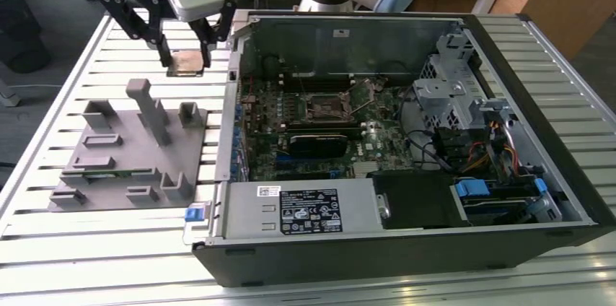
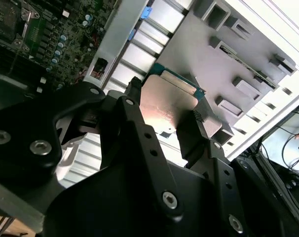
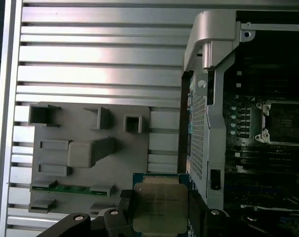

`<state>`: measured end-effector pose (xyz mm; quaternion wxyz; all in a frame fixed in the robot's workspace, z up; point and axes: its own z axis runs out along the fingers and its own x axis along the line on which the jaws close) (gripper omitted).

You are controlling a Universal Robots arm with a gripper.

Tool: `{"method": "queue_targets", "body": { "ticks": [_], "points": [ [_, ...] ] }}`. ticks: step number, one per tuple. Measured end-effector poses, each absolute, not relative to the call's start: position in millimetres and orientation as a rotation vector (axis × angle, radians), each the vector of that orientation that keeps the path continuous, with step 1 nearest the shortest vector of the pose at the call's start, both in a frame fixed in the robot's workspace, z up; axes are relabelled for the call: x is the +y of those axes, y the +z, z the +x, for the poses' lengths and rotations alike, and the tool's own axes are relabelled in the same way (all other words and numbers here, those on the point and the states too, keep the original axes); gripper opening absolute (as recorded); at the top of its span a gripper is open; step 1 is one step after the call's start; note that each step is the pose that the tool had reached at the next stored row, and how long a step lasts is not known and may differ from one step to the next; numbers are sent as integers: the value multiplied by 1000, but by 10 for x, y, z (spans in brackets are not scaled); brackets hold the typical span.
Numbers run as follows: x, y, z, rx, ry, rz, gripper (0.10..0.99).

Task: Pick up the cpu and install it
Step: 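Pick up the cpu and move it towards the insertion slot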

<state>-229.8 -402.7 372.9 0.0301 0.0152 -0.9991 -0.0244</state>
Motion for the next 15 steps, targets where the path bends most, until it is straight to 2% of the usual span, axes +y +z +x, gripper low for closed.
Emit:
{"method": "queue_targets", "body": {
  "ticks": [15],
  "points": [
    [-4027,3729,-2070,-3077,-75,47,541]
  ]
}}
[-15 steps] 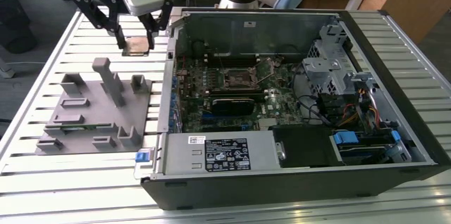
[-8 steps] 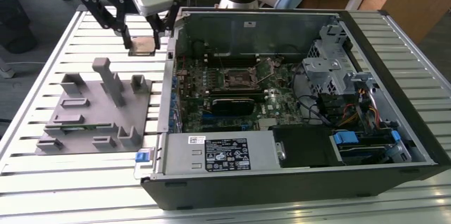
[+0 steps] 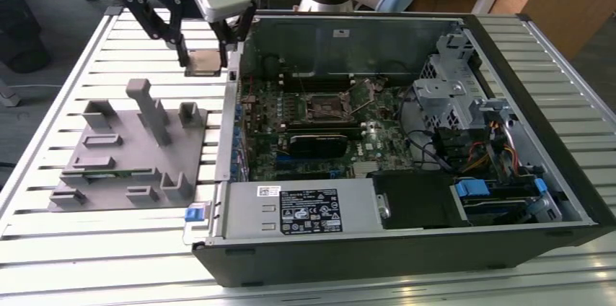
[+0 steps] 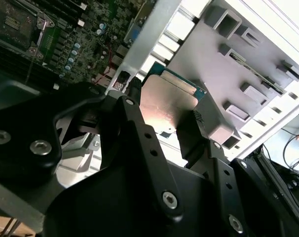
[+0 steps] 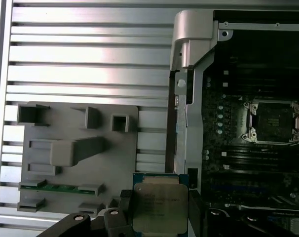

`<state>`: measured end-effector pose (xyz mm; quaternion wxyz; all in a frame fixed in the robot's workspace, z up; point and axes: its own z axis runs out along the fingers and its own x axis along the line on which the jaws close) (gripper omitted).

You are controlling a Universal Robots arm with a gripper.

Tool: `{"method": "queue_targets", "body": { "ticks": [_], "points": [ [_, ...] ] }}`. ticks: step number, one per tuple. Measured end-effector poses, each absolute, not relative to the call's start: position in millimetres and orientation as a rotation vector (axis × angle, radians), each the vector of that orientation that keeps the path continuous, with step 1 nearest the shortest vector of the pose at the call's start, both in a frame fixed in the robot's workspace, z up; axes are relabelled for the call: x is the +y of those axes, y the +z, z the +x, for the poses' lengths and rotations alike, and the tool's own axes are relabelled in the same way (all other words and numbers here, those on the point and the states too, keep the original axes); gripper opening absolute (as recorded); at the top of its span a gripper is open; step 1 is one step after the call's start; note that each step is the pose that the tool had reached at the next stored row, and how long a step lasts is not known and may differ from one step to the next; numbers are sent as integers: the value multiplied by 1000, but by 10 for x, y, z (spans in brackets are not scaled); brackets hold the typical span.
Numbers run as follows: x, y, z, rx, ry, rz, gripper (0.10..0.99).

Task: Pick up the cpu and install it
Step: 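Pick up the cpu and move it towards the insertion slot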

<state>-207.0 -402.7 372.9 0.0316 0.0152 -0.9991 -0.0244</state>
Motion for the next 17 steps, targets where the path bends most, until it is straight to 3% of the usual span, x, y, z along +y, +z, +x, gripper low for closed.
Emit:
{"method": "queue_targets", "body": {
  "ticks": [17],
  "points": [
    [-4027,3729,-1831,-3074,-75,46,541]
  ]
}}
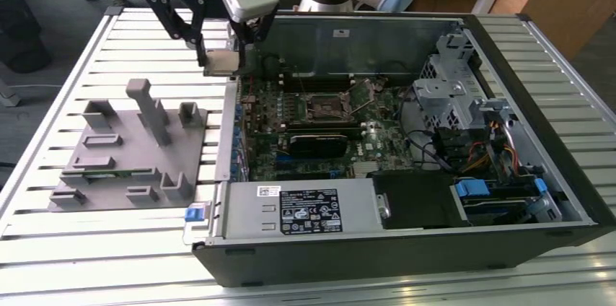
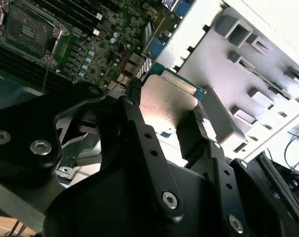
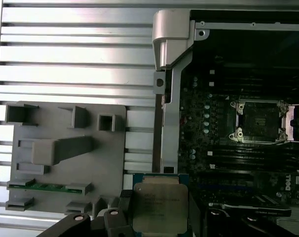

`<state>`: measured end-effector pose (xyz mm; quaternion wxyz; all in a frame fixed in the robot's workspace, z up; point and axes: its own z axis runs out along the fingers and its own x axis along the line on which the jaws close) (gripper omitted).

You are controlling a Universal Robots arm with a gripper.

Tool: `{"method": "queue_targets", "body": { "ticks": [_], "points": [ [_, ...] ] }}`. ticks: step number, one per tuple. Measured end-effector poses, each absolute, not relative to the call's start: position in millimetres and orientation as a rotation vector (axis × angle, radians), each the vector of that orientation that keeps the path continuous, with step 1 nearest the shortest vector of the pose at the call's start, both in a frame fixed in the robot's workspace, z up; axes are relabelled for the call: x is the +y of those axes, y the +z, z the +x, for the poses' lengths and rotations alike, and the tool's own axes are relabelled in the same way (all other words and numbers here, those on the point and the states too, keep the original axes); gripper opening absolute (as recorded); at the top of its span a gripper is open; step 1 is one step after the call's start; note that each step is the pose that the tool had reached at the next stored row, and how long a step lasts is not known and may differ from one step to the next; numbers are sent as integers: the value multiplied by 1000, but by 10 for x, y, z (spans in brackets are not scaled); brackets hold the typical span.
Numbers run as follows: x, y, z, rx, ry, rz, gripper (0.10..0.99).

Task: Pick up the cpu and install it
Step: 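Pick up the cpu and move it towards the insertion slot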

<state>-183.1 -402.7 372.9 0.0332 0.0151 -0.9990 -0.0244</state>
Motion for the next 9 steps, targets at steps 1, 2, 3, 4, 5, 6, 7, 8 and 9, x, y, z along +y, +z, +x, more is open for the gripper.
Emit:
{"method": "queue_targets", "body": {
  "ticks": [1,2,3,4,5,6,7,8,9],
  "points": [
    [-4027,3729,-1819,-3074,-75,46,541],
    [-4027,3729,-1807,-3074,-75,46,541],
    [-4027,3729,-1793,-3074,-75,47,541],
    [-4027,3729,-1781,-3073,-75,47,541],
    [-4027,3729,-1769,-3073,-75,46,541],
    [-4027,3729,-1759,-3073,-75,46,541],
    [-4027,3729,-1750,-3073,-75,46,541],
    [-4027,3729,-1742,-3073,-75,46,541],
    [-4027,3729,-1733,-3073,-75,46,541]
  ]
}}
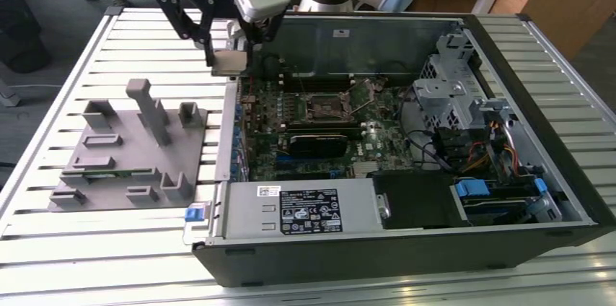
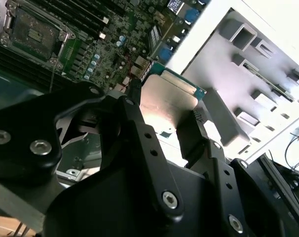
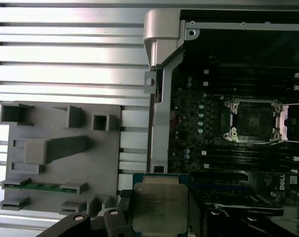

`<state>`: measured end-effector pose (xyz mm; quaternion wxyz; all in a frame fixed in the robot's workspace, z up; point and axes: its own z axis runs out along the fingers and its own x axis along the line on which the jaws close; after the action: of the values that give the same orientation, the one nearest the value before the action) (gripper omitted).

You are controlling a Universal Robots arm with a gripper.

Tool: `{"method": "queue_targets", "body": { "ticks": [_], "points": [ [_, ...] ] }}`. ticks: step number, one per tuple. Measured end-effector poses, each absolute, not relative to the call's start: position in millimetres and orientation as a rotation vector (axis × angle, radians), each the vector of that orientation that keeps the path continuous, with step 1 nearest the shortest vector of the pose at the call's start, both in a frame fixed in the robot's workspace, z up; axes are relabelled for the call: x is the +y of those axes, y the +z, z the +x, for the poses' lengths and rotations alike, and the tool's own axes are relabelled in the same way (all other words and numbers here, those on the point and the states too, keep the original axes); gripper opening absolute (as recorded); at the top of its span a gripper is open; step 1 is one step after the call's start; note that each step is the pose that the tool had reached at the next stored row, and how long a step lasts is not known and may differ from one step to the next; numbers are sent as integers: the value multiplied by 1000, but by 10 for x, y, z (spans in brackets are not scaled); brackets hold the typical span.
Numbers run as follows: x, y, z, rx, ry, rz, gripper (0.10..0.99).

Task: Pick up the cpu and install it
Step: 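Pick up the cpu and move it towards the insertion slot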

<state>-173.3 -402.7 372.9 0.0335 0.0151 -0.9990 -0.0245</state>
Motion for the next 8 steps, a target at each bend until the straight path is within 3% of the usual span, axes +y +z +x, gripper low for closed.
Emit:
{"method": "queue_targets", "body": {
  "ticks": [8],
  "points": [
    [-4027,3729,-1638,-3073,-75,46,541]
  ]
}}
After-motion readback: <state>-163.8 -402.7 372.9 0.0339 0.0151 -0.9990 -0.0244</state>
